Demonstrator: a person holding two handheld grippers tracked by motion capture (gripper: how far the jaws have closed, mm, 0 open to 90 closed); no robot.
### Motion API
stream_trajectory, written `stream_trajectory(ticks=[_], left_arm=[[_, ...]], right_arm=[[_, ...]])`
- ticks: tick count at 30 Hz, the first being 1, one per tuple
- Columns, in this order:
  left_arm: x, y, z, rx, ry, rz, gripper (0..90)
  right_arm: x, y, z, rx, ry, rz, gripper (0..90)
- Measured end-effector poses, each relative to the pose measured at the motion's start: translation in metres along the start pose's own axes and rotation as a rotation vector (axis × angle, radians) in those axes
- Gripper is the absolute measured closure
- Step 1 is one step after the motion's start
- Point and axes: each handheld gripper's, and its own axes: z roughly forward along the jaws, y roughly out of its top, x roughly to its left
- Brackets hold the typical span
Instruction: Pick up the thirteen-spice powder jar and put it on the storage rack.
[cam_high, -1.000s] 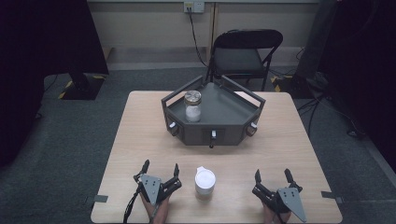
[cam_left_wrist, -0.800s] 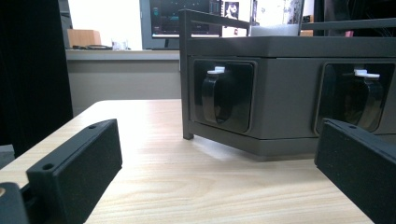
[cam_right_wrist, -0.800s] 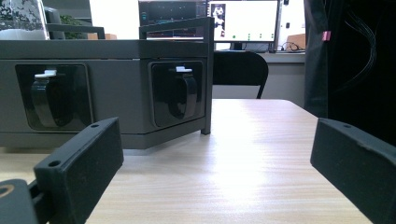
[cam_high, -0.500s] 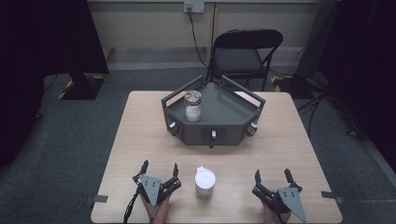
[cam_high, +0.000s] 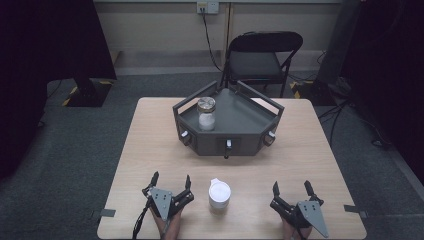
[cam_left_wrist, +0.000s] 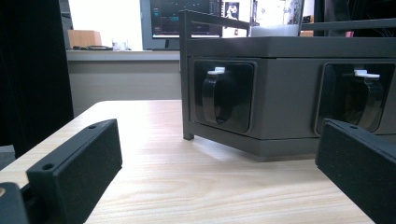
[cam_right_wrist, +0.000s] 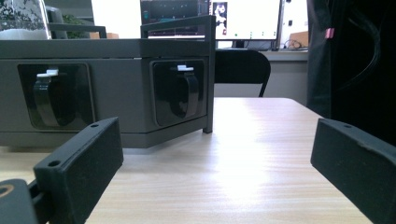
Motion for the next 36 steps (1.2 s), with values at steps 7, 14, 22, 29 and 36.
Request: stream_trajectory(ticks=[7, 14, 22, 29, 36], left_arm=[[0.000, 0.000, 0.000, 0.000, 0.001, 0.000, 0.0], [0.000, 0.000, 0.000, 0.000, 0.002, -0.001, 0.0], [0.000, 0.000, 0.000, 0.000, 0.002, 0.000, 0.0], [0.000, 0.000, 0.000, 0.000, 0.000, 0.000, 0.0], [0.000, 0.000, 0.000, 0.000, 0.001, -0.001, 0.0]], right_arm=[[0.002, 0.011, -0.004, -0.015, 0.072, 0.032, 0.0], [0.023, 0.042, -0.008, -0.085, 0.314, 0.090, 0.0], [0.059, 0.046, 0.000, -0.042, 0.499, 0.060, 2.3], [0.074, 0.036, 0.001, 0.036, 0.542, 0.019, 8.6], [0.077, 0.035, 0.003, 0.086, 0.545, -0.006, 17.7]])
